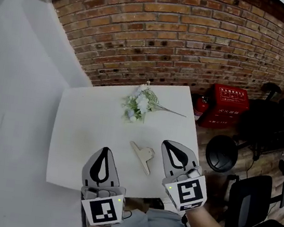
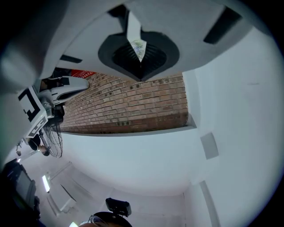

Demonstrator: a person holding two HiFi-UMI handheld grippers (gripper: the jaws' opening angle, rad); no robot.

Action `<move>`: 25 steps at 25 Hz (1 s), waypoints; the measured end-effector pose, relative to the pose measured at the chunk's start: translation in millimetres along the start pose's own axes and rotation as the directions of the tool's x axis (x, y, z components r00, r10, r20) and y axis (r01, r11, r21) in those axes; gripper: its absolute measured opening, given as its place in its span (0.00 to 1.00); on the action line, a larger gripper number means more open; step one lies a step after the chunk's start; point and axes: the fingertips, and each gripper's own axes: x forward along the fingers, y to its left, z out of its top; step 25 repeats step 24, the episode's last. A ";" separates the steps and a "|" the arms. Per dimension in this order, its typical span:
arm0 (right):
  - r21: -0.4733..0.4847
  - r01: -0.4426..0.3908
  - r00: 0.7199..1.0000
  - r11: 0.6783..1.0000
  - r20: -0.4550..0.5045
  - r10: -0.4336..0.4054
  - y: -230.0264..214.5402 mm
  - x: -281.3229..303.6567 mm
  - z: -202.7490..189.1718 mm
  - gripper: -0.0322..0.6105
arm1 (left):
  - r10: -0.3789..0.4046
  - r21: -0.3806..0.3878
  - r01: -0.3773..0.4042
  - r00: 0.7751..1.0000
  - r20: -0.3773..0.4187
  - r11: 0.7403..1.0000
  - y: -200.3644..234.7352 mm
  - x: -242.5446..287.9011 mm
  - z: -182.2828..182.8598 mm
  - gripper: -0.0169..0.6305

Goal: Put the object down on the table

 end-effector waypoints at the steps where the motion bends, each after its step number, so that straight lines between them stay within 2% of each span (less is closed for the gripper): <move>1: 0.000 -0.008 1.000 1.000 0.000 0.008 2.3 -0.4 0.8 0.06 | 0.004 -0.002 -0.004 1.000 -0.001 1.000 0.1 -1.8 -0.6 0.04; 25: 0.004 -0.034 0.999 0.999 0.013 0.034 9.8 1.8 -1.2 0.06 | 0.006 0.013 -0.006 1.000 -0.008 1.000 -2.8 -9.2 -4.1 0.04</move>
